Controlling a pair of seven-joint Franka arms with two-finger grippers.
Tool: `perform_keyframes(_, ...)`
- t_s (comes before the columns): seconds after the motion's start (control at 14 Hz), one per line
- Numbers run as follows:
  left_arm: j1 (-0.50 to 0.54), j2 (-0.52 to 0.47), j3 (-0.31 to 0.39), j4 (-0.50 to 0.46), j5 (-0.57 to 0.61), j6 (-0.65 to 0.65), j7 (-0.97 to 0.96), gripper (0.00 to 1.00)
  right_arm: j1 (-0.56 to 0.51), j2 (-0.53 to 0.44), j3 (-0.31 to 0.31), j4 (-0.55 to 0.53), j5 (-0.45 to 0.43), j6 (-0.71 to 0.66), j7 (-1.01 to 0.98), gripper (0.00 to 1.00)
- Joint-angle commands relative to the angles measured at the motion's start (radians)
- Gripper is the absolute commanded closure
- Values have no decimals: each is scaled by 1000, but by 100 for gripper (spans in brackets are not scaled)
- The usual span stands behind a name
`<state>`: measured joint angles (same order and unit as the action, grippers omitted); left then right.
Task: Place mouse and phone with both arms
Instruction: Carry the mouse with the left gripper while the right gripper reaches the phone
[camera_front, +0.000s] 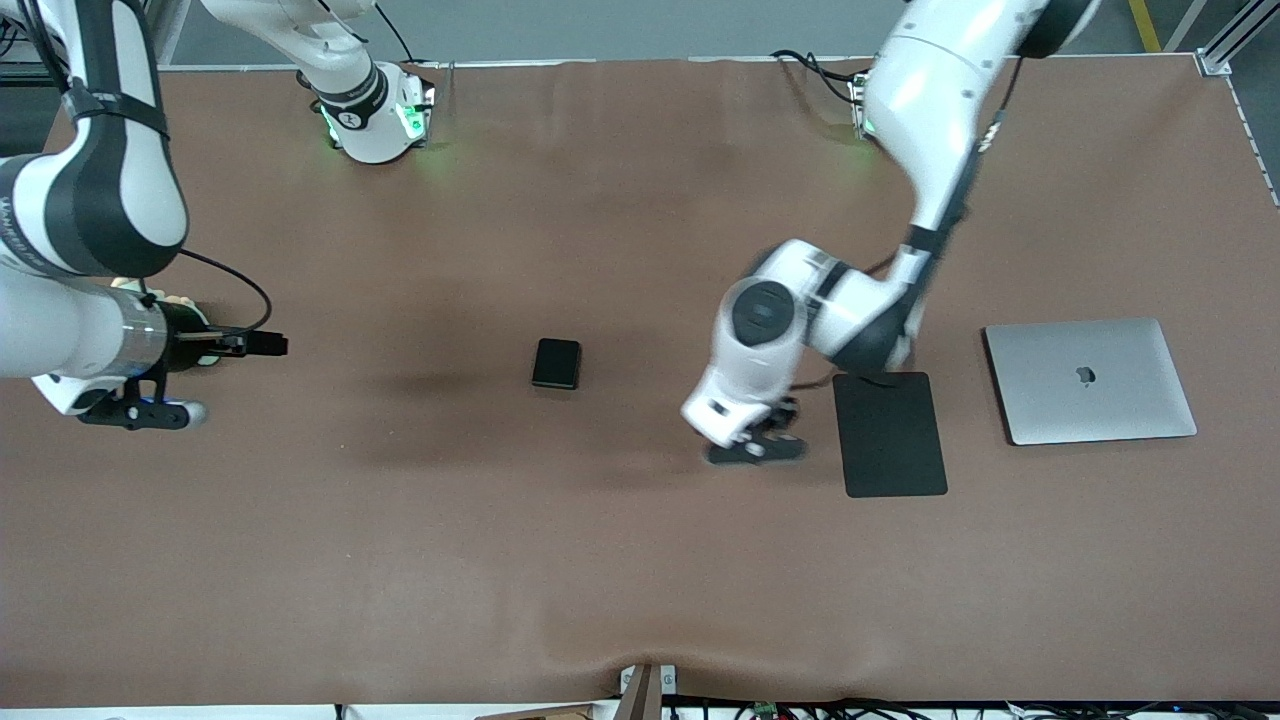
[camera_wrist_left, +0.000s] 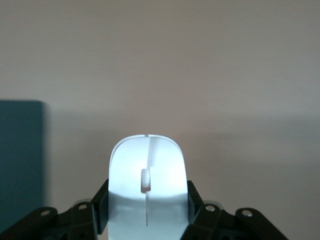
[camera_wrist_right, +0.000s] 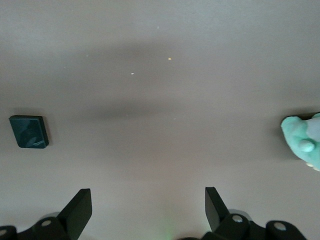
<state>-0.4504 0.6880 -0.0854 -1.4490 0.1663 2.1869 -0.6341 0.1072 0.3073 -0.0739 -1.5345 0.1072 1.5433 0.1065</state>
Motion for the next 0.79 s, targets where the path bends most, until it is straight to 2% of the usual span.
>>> perform_keyframes(0.0,203,-57,-85,-128,13,20,175,95,58,9,-4,-16,26,41,99,0)
perform_keyframes(0.14,304,-48,-108,-177,13,63,308,94,106,16,-4,-16,37,66,165,0)
perform_keyframes(0.43,338,-51,-109,-352,28,246,341,89,195,45,-4,-18,68,115,264,0)
perform_keyframes(0.71,366,-44,-105,-370,39,277,405,86,276,72,-4,-59,81,207,367,0)
